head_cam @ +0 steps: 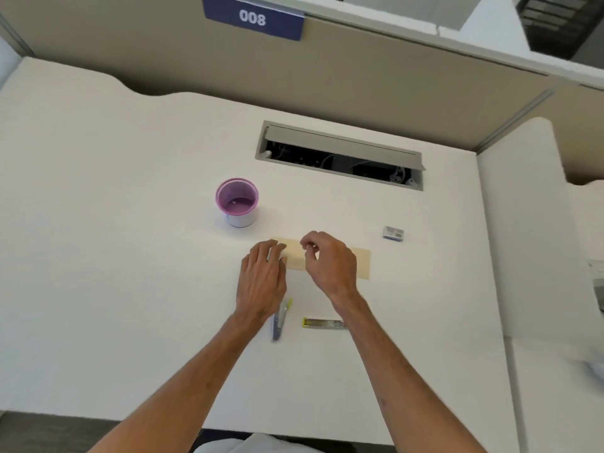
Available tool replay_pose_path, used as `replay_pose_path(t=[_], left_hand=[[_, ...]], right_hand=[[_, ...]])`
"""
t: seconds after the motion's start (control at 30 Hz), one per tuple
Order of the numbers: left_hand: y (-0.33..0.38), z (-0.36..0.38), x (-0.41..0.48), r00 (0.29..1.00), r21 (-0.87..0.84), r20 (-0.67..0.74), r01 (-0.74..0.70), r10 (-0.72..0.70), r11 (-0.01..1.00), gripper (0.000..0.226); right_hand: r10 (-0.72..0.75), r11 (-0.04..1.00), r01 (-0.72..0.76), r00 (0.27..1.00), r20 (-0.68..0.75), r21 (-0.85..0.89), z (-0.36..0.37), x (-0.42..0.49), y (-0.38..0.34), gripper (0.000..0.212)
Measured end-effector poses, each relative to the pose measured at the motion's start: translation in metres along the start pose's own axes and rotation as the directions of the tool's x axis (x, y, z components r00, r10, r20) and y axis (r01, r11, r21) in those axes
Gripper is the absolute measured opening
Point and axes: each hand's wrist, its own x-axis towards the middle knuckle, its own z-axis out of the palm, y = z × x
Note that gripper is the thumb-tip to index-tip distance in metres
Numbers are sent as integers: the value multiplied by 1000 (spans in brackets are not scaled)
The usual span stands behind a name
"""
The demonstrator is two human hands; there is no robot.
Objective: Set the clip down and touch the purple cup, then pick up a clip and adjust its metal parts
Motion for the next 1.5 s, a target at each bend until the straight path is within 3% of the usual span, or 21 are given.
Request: replay_pose_path(t=[0.27, 0.6, 0.87, 1.13, 1.23, 1.3, 1.4, 1.5], left_hand=[[72, 31, 14, 982, 10, 121, -148, 146, 989, 33], [150, 86, 61, 941, 11, 265, -223, 212, 975, 42], [180, 102, 89, 931, 10, 290, -235, 222, 972, 45], [187, 104, 94, 930, -19, 286, -236, 231, 972, 44], [185, 99, 88, 952, -62, 251, -166, 176, 984, 42], [185, 96, 82, 979, -122, 195, -32, 55, 992, 39], [185, 88, 73, 973, -313, 177, 197, -147, 929, 33], [184, 77, 65, 958, -423, 211, 269, -195, 865, 28]], right_hand=[[233, 972, -233, 972, -22, -16, -43, -23, 103, 22], [308, 944, -323, 937, -166, -67, -77, 14, 189, 39], [287, 948, -288, 958, -24, -137, -79, 42, 211, 58], [267, 949, -267, 963, -21, -171, -77, 41, 210, 33], [267, 952, -268, 963, -24, -148, -80, 37, 205, 29], [254, 956, -257, 966, -44, -139, -80, 31, 198, 28], [218, 966, -225, 974, -66, -126, -79, 16, 185, 26], [198, 973, -205, 977, -74, -104, -79, 0, 171, 27]])
